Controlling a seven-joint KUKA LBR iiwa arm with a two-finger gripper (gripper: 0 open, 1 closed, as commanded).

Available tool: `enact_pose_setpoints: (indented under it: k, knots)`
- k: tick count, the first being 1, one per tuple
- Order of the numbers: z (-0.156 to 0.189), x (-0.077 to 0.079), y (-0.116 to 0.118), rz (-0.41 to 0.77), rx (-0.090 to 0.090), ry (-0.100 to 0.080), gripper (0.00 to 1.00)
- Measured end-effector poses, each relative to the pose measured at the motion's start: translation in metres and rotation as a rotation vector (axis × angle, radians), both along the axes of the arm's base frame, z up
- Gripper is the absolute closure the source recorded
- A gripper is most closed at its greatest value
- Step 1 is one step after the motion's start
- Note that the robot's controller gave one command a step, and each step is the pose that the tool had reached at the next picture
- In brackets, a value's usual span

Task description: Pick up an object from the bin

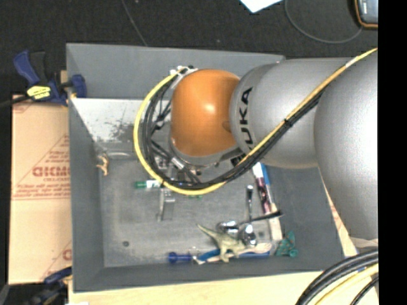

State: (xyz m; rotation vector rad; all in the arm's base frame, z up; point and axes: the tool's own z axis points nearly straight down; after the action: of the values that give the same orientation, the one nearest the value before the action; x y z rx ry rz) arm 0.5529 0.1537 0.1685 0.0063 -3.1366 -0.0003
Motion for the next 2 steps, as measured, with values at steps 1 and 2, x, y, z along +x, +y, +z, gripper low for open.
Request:
enact_pose_setpoints:
  k: [1, 2]
  knots:
    - [0.004, 0.002, -0.001, -0.004, 0.001, -0.008, 0.0]
    - [-0.099, 0.059, -0.029, -0.159, 0.002, -0.011, 0.0]
